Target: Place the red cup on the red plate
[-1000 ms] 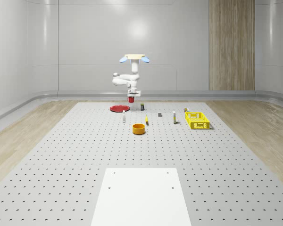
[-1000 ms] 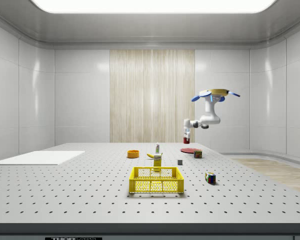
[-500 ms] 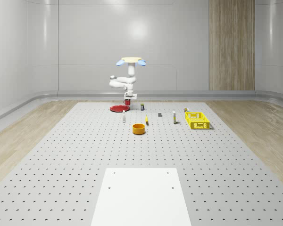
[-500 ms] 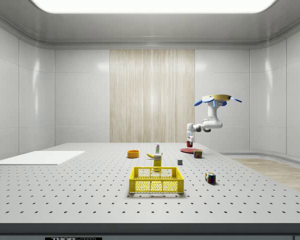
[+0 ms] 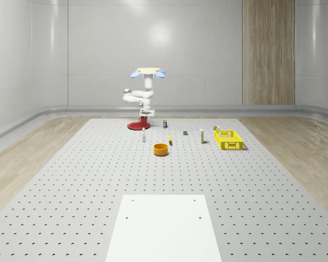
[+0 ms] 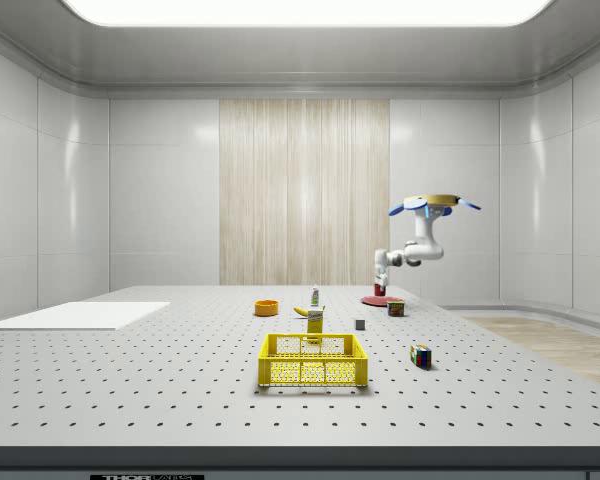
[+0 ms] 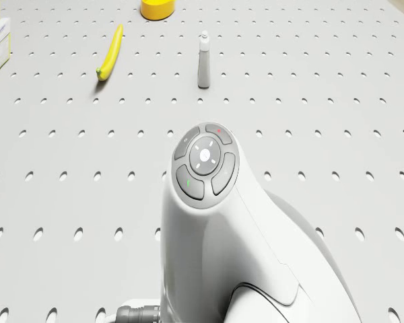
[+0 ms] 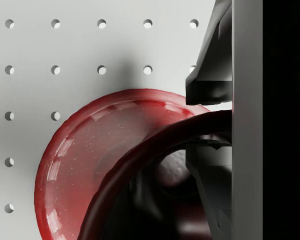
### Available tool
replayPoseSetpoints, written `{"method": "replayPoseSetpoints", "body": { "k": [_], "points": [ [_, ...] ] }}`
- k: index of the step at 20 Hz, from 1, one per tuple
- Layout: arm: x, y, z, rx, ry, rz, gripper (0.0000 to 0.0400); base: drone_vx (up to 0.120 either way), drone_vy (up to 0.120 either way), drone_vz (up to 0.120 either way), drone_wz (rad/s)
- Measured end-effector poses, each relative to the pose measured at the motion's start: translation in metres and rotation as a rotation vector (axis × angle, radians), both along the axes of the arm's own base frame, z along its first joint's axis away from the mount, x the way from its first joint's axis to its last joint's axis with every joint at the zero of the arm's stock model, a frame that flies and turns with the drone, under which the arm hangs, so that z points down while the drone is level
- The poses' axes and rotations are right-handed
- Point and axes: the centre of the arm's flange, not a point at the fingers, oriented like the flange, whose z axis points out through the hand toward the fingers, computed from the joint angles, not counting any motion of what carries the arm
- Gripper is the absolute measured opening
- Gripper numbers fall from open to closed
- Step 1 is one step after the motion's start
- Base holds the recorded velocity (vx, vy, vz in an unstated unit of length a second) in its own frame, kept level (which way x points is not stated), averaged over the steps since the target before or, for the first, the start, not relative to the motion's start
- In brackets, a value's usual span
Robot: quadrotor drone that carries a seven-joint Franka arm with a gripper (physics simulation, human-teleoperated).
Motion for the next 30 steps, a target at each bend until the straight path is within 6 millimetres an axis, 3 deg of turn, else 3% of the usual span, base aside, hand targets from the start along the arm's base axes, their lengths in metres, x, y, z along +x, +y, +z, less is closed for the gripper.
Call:
{"method": "replayPoseSetpoints", "body": {
  "k": [6, 11, 18, 24, 27, 30],
  "points": [
    [0.000, 0.000, 0.000, 0.000, 0.000, 0.000, 0.0100, -0.020, -0.113, -0.020, 0.000],
    [0.000, 0.000, 0.000, 0.000, 0.000, 0.000, 0.0100, -0.112, 0.000, 0.000, 0.000],
    [0.000, 0.000, 0.014, 0.000, 0.000, 0.000, 0.0100, 0.000, 0.000, 0.000, 0.000],
    [0.000, 0.011, 0.022, 0.000, 0.000, 0.000, 0.0100, 0.000, 0.000, 0.000, 0.000],
    [0.000, 0.015, 0.024, 0.000, 0.000, 0.000, 0.0246, 0.000, 0.000, 0.000, 0.000],
    [0.000, 0.016, 0.021, 0.000, 0.000, 0.000, 0.0327, 0.000, 0.000, 0.000, 0.000]
  ]
}}
